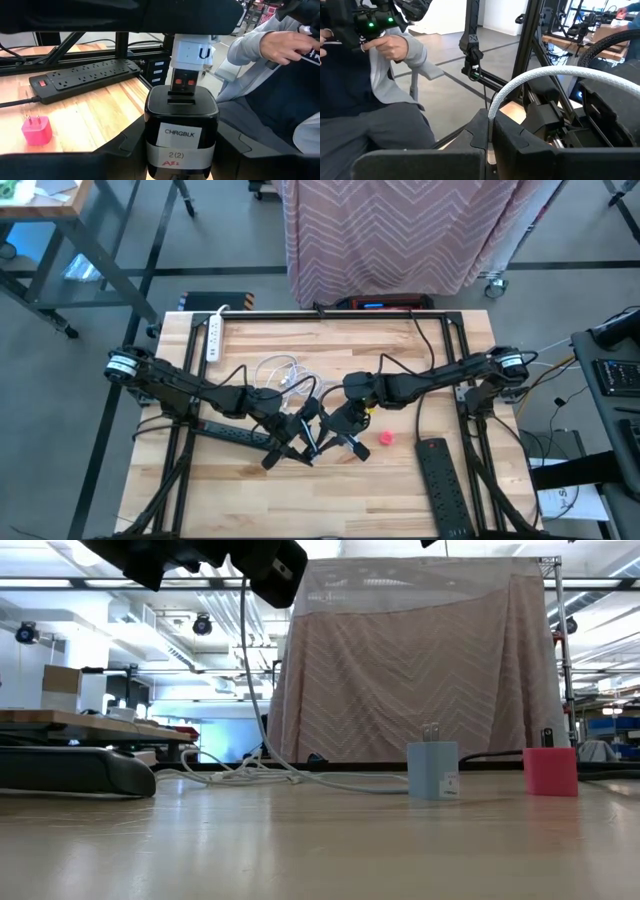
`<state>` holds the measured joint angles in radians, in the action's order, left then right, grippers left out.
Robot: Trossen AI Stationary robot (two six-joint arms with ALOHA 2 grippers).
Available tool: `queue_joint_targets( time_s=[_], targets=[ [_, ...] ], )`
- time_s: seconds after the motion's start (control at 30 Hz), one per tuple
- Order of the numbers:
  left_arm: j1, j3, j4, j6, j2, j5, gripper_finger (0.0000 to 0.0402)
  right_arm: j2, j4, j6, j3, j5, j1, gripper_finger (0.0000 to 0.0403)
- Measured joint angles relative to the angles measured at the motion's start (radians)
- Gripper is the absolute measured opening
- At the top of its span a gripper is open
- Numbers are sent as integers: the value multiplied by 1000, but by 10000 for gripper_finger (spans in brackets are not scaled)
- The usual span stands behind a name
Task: Plug in charger cables
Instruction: Insert the white charger cable into the black charger adapter
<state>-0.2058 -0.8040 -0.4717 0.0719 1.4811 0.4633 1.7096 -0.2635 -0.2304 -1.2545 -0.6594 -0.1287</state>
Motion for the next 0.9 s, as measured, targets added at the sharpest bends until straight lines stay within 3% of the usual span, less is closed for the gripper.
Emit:
queue_joint_targets(
  time_s=[0.7, 0.9],
  targets=[
    [0, 0, 27, -25, 0, 8, 134, -13, 57, 24, 0, 42, -26, 0],
    [-2, 0, 3, -42, -2, -18, 134, -50, 81, -52, 1, 194, -61, 0]
  ],
)
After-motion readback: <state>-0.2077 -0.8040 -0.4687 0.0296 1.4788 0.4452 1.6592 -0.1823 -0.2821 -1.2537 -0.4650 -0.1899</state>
